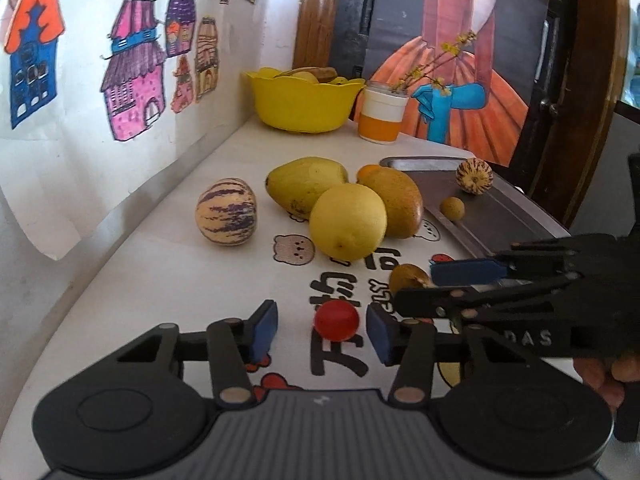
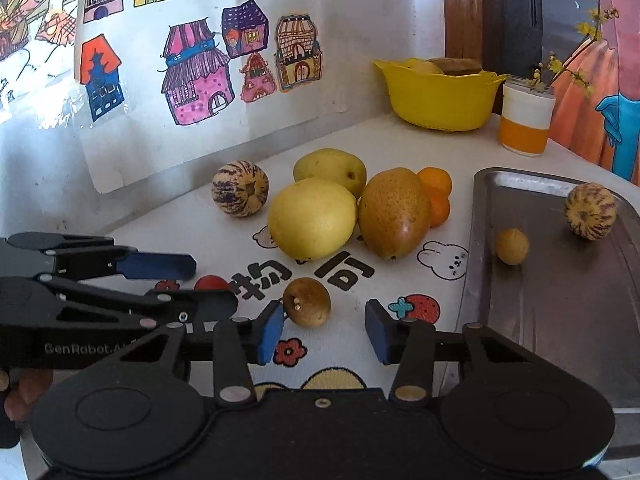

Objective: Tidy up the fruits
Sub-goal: 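Grasp the red cherry tomato with the left tool while the right tool grasps a small brown fruit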

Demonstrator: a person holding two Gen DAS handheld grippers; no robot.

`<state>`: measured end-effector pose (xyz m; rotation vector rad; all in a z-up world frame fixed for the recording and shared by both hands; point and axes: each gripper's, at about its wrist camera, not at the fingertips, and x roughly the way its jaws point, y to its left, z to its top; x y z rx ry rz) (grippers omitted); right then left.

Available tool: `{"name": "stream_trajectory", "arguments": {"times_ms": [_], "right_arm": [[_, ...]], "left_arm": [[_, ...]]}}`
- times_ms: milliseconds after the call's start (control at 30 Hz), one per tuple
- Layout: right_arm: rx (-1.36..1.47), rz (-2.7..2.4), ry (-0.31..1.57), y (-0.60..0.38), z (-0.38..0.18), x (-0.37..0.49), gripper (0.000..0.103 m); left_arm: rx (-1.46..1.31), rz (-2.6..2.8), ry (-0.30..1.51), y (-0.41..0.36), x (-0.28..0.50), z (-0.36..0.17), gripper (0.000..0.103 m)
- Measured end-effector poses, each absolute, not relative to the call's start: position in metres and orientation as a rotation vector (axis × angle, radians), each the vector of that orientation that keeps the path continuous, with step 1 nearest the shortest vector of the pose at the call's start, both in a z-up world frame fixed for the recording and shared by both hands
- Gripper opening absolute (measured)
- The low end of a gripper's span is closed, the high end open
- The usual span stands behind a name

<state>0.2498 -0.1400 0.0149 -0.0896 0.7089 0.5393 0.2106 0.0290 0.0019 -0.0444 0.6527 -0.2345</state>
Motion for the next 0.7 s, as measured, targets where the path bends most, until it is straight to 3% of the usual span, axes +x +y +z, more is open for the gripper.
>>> {"name": "stream_trajectory", "arguments": {"times_ms": [300, 500, 700], "right_arm": [[-0.054, 0.572, 0.702, -0.14, 0.015, 0.251, 0.031], [-0.038, 0.576, 0.699, -0.143, 0.016, 0.246, 0.028], [-0.002, 0.572, 0.683, -0.16, 0.021, 0.236, 0.028]], "left_arm": [[0.003, -0.242, 0.654, 0.021, 0.209, 0.002, 0.027], [-0.041, -0.238, 0.661, 0.023, 0.21, 0.003, 0.025], [-0.267, -0.281, 0.696, 0.037, 0.214, 0.002, 0.025]]}}
